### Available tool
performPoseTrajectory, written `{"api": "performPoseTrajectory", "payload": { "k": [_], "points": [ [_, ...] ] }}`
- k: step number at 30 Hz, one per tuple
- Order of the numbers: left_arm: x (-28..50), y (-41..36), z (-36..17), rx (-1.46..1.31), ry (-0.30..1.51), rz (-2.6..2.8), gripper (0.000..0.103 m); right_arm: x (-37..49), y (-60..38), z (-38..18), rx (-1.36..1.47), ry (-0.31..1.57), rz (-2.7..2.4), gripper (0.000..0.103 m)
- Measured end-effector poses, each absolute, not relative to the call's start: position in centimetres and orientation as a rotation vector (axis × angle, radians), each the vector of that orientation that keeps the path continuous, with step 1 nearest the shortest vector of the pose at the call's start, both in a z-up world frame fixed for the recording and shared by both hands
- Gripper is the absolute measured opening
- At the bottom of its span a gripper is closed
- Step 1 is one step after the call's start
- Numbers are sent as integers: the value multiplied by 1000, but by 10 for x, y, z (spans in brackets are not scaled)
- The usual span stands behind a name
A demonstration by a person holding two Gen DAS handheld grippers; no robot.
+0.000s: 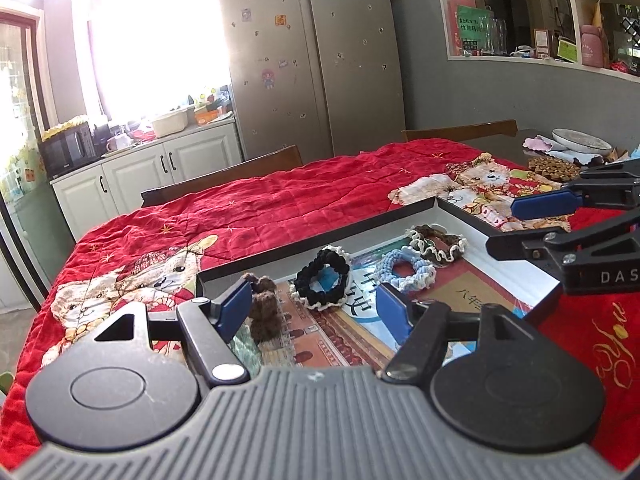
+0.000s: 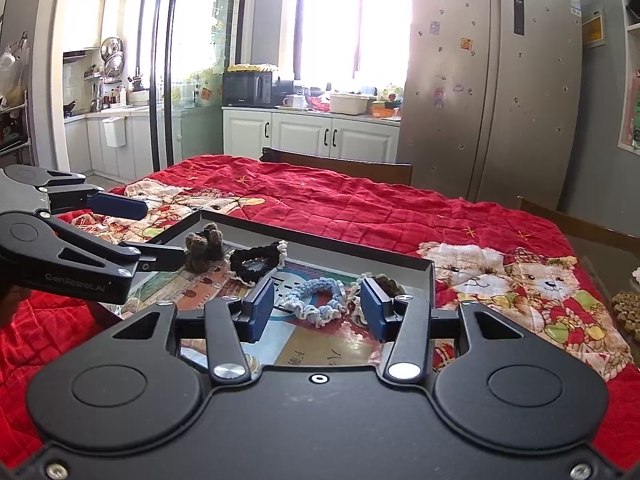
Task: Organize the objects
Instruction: 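Withdraw both grippers from the box toward the items on the quilt, then reach the left gripper to the brown paper packet while the right reaches the brown pompom scrunchie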
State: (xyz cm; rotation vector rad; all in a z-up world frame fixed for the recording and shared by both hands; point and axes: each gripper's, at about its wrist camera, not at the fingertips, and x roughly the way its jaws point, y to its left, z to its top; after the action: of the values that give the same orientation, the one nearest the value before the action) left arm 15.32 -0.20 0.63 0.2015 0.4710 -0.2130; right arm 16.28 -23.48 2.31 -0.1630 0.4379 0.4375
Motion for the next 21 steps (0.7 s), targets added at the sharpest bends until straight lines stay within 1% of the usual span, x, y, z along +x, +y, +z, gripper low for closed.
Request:
{"api": "performPoseTrajectory", "payload": {
  "k": [14,18,21],
  "points": [
    [115,6,11,208,470,-225,83,134,-251,26,-113,462,436,47],
    [103,6,11,212,474,-234,84,121,-251,22,-107,478,441,50],
    [93,8,6,213,483,-240,85,109,-252,18,-95,491,434,51]
  ]
}}
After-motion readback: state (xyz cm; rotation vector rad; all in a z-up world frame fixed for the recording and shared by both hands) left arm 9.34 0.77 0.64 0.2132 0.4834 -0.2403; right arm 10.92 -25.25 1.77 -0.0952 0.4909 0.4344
